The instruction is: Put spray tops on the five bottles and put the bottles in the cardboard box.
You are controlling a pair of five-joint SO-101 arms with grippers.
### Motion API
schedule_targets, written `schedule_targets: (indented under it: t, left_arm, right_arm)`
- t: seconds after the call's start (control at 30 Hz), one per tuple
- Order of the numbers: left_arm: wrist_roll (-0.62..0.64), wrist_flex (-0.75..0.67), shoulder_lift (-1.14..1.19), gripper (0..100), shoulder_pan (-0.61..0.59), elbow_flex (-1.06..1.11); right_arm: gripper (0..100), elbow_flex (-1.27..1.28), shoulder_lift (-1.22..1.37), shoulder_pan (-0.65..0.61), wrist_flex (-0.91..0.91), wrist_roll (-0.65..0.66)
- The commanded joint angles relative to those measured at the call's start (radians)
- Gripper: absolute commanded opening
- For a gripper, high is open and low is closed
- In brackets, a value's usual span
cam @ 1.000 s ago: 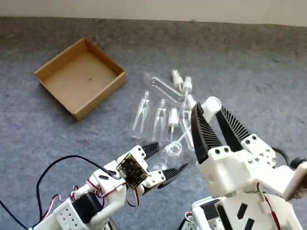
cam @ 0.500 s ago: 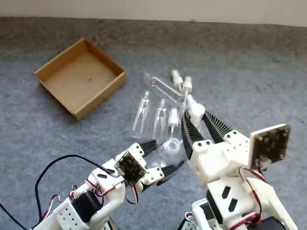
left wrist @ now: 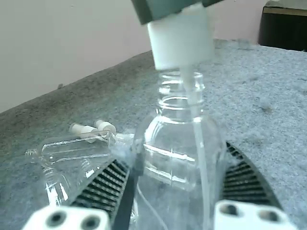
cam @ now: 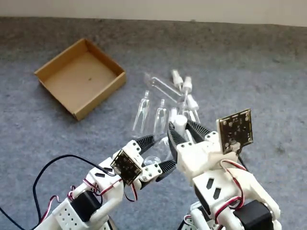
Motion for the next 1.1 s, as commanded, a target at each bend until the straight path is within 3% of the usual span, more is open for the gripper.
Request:
schedule_targets:
  t: [0.0,0.13,0.37,0.77,1.07]
  left_arm:
    - [-0.006,-0.025,-0.01,10,-0.021,0.019]
    - [-0.006,-0.025,-0.01,10,-0.021,0.019]
    - [-0.006,-0.025,-0.01,10,-0.021,0.019]
    - [-0.006,-0.025,-0.01,10,-0.022,0.019]
    - [-0.008,-0.023,-0.01,10,-0.022,0.019]
  right_arm:
    - [0.7,-0.008,-0.005,-0.019,0.01,0.015]
    - [2.0,-0.012,-0.005,-0.019,0.061,0.017]
    - [16.3,-0.018,-0.005,-0.019,0.134,0.017]
    - [16.4,-0.093,-0.005,-0.024,0.13,0.018]
    - [16.3,-0.093,-0.005,-0.174,0.148,0.018]
